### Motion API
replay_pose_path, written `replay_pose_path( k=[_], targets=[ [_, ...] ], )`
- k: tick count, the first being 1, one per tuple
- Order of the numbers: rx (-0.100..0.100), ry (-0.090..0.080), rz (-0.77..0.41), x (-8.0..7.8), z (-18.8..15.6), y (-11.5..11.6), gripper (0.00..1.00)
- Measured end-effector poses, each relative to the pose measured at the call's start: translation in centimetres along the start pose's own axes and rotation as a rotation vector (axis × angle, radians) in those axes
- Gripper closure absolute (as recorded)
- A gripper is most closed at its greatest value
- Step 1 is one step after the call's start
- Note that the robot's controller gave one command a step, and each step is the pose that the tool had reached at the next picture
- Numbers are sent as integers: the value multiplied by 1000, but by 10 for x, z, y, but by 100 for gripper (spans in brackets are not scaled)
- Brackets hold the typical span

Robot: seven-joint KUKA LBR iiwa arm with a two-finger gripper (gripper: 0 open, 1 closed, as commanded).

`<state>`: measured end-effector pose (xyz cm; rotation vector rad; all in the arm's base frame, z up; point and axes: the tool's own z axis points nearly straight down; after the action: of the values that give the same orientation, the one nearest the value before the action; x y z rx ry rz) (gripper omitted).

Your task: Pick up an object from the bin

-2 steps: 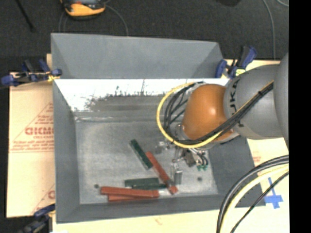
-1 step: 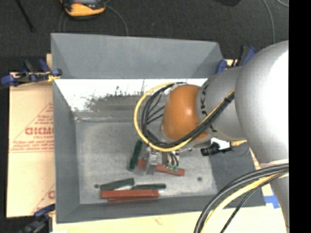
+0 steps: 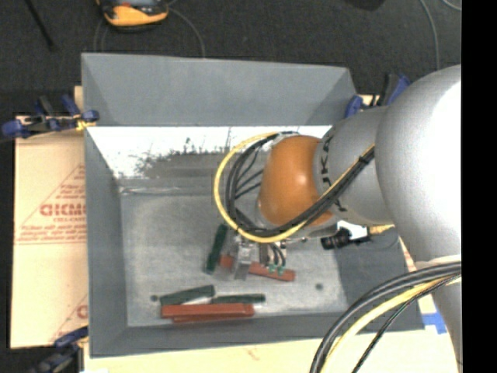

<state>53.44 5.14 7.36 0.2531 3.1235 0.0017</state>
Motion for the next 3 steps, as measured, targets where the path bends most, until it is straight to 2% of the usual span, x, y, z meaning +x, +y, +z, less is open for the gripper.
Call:
replay_pose_path(
  k=[1,2,3],
  targets=[
    [1,9,-12,-17,-32,10,100],
    [0,3,8,-17,-54,17,100],
    [1,6,4,-35,-94,20,100]
  ],
)
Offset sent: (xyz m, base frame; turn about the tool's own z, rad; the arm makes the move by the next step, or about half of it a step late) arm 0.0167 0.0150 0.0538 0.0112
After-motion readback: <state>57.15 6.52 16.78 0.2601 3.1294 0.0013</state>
